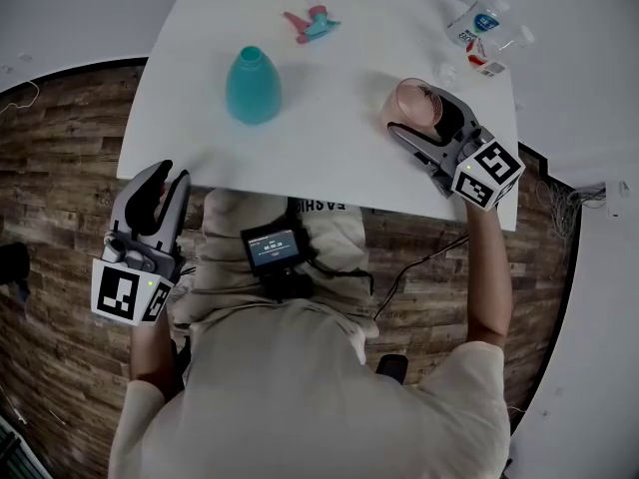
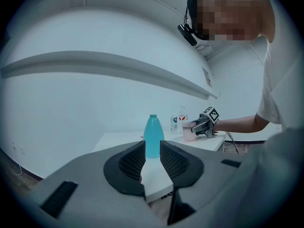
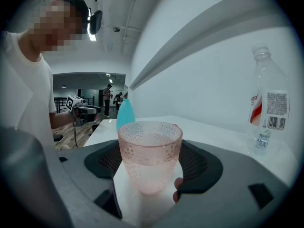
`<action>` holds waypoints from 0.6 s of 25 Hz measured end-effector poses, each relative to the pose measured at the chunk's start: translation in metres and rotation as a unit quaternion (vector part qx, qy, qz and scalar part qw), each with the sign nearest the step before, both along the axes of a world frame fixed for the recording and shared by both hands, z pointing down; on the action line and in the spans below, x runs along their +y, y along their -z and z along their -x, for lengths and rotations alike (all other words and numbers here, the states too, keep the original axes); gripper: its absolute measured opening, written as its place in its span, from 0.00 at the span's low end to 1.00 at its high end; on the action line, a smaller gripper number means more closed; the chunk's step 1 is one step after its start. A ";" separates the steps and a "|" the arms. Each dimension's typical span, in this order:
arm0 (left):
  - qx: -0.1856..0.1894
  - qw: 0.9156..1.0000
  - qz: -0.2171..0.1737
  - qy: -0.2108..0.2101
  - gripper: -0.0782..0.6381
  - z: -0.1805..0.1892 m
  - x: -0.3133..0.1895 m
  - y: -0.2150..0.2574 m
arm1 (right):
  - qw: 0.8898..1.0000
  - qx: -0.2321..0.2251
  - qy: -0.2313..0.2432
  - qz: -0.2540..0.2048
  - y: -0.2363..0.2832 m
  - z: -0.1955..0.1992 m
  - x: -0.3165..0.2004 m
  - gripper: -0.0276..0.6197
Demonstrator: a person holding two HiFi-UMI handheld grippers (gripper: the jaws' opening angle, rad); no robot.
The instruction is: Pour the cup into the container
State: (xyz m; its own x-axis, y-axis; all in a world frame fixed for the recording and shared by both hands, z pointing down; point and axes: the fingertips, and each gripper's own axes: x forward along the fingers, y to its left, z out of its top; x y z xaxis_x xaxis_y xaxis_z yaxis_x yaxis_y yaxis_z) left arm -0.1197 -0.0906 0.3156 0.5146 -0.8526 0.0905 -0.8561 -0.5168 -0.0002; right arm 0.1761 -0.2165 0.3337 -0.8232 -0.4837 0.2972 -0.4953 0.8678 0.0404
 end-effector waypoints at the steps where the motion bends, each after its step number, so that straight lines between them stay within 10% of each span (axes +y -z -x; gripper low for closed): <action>1: 0.000 1.000 0.000 0.000 0.25 0.000 0.000 0.000 | 1.000 -0.001 0.001 0.000 0.000 0.000 0.000 0.62; 15: 0.002 1.000 0.005 0.002 0.26 0.004 -0.001 -0.004 | 1.000 -0.002 -0.007 0.007 0.001 0.004 -0.001 0.62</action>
State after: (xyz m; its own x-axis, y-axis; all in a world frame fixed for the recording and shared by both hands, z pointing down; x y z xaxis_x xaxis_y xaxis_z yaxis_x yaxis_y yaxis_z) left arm -0.1240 -0.0915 0.3193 0.5111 -0.8541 0.0964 -0.8585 -0.5127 0.0090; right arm 0.1724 -0.2173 0.3327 -0.8176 -0.4915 0.2998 -0.5080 0.8610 0.0261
